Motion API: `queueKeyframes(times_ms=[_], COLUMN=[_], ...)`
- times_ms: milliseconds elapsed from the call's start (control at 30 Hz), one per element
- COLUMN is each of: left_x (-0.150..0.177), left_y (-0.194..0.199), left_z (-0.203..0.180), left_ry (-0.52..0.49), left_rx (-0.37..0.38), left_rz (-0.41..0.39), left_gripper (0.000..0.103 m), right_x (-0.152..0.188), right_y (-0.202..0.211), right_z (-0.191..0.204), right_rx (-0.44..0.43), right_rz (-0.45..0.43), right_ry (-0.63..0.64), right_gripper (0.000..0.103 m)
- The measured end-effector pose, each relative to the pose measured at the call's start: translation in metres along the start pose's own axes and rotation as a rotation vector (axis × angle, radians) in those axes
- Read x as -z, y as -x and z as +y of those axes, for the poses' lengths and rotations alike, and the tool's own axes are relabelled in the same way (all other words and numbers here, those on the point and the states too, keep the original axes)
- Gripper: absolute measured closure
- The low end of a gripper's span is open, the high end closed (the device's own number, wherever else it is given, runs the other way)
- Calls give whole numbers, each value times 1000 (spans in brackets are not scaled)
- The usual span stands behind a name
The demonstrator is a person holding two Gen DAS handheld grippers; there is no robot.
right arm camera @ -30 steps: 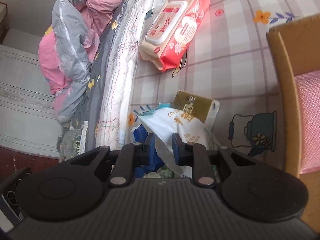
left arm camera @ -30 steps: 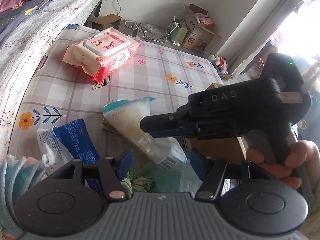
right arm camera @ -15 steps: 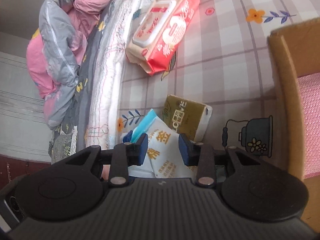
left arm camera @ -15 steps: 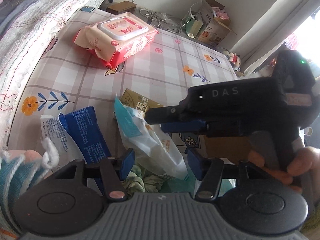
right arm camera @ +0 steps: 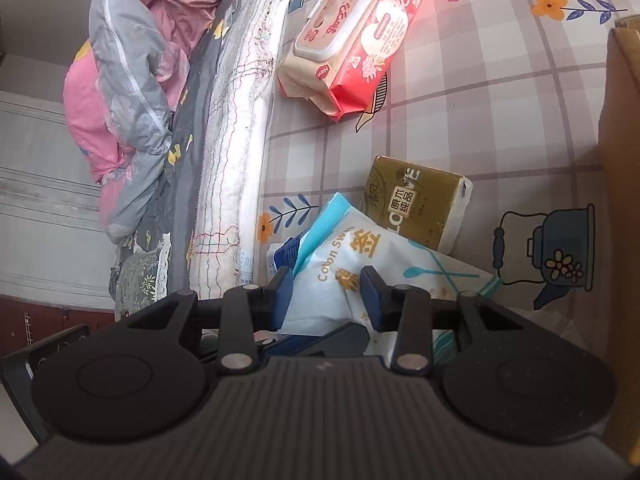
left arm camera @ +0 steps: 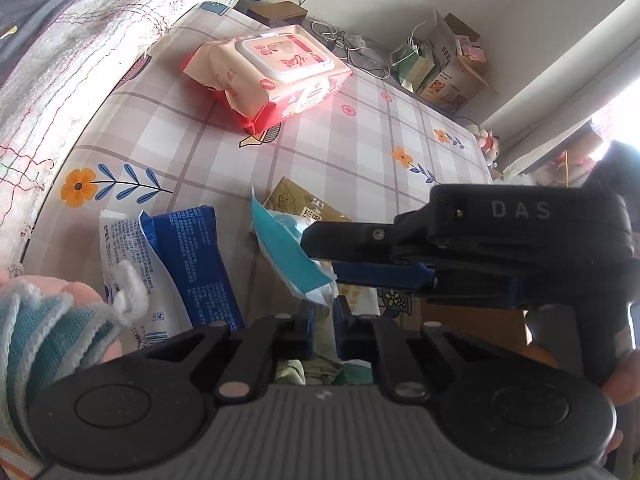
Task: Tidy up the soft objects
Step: 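Carry the cotton swab pack with the right gripper into the box and release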
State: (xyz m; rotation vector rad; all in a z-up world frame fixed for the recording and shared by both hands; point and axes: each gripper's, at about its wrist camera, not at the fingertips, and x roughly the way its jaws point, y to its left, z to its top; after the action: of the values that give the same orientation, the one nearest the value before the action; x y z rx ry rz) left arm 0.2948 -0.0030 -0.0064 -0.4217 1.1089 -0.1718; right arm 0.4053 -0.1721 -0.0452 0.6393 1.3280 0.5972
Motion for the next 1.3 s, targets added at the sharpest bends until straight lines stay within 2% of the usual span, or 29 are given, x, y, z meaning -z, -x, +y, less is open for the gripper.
queueKeyframes(times_ms=[333,533,667,833,1067,1233,1300], left_x=[13,23,29,36,44,48,48], left_y=[60,99,97,67,-20,-80,-100], left_z=[-25,-71,-117,-181,-254,-289,-299], left_ry=[-81,-180,-266,-368,-446,-491,-505], left_rx=[31,99,155,224,312,303,267], left_rz=[-104,-169,-168,-112,50,116,102], left_gripper=[95,95,95,95,95,95,96], right_x=[22,47,63,77,90,91,90], right_y=[46,114,170,235,292,311,315], right_z=[26,45,35,-12,-113,-174,-194], right_rx=[-80,-119,-102,-46,37,82,98], right_rz=[-49,-155,-260,-380,-482,-524,-543], right_ry=[52,131,145,88,-76,-157,-176], right_gripper=[66,66,66,65,64,62,62])
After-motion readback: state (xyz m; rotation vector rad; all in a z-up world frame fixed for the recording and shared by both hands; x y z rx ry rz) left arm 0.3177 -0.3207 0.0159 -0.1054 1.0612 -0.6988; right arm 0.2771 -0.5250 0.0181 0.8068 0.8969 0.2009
